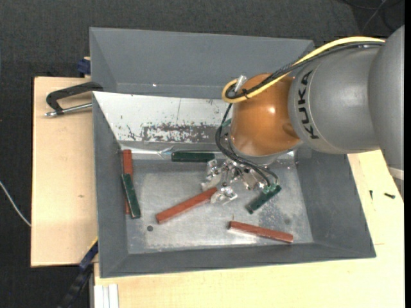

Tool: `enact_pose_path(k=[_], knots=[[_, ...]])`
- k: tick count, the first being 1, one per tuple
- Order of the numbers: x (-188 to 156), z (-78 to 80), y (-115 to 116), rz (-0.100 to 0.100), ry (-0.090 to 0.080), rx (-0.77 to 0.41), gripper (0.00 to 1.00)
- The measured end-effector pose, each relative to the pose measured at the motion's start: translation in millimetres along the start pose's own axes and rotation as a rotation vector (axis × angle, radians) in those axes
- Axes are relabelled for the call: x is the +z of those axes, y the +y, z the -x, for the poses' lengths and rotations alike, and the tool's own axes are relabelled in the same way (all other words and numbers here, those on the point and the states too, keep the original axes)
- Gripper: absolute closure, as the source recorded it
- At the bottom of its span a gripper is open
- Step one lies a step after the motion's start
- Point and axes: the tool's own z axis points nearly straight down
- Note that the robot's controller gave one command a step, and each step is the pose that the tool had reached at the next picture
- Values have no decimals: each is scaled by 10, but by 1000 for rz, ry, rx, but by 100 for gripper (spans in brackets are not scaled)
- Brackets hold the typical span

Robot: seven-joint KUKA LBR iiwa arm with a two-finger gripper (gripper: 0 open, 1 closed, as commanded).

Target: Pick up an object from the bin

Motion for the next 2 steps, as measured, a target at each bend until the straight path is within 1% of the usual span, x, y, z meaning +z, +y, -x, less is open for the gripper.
enact_pose_path(k=[2], knots=[[-408, 19, 8, -1, -7, -2, 100]])
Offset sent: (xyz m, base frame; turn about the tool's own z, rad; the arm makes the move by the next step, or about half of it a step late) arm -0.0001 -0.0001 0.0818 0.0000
